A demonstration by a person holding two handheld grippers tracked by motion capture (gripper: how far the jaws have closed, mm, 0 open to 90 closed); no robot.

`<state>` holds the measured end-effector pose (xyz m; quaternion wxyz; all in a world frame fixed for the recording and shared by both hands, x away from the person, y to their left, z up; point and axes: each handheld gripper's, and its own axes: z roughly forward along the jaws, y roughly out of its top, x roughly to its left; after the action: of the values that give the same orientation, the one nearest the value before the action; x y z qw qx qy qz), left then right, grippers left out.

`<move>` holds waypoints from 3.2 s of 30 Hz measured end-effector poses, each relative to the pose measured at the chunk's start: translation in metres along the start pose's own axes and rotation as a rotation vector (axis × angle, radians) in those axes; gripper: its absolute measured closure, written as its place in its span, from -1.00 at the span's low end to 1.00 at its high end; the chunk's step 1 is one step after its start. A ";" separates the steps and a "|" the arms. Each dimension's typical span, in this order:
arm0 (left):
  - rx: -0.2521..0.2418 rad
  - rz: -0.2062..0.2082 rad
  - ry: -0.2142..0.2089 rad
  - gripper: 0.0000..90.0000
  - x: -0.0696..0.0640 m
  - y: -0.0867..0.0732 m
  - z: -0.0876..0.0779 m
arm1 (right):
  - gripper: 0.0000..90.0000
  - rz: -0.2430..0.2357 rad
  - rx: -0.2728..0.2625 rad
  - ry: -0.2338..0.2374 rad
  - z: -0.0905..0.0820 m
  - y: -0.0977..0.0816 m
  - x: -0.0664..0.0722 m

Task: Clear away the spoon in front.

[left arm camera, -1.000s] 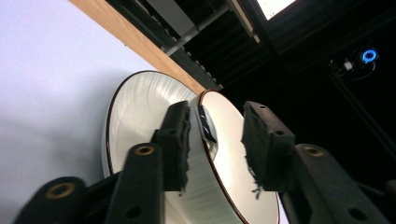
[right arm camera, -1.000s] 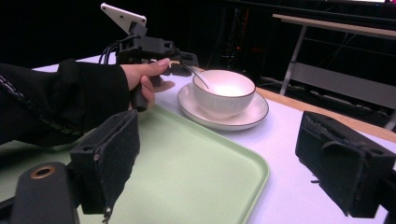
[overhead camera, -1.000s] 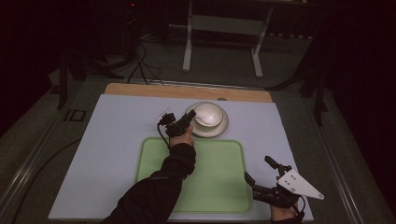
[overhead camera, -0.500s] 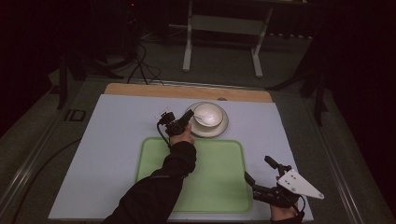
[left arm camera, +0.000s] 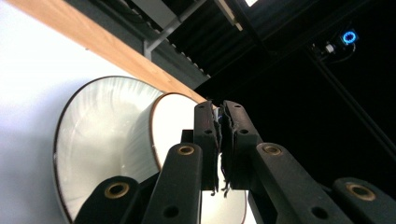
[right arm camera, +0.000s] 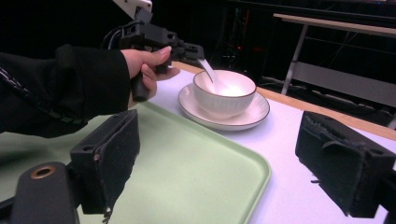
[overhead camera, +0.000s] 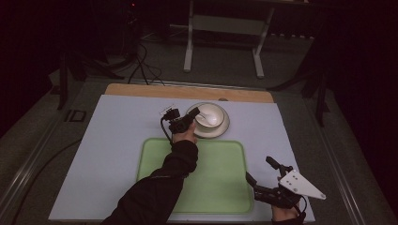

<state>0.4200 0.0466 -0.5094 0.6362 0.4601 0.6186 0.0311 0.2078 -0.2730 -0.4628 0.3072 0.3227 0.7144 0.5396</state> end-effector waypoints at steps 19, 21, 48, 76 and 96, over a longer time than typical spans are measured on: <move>0.072 0.139 -0.109 0.89 -0.038 0.033 -0.024 | -0.70 0.002 0.003 -0.001 0.001 0.000 0.000; 0.088 0.154 -0.119 0.89 -0.042 0.037 -0.029 | -0.70 0.003 0.005 -0.001 0.001 -0.001 0.000; 0.380 0.414 -0.252 0.89 -0.062 0.083 -0.108 | -0.70 0.004 0.014 0.000 0.006 -0.001 0.003; 0.927 0.565 -0.236 0.88 -0.063 0.076 -0.124 | -0.70 0.007 0.025 0.004 0.010 -0.002 0.002; 1.146 0.517 -0.227 0.88 -0.046 0.036 -0.116 | -0.70 0.008 0.028 0.011 0.010 -0.002 0.002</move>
<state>0.3336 0.1029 -0.4300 0.3225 0.8622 0.3349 -0.2012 0.2140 -0.2662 -0.4676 0.2965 0.3269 0.7221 0.5327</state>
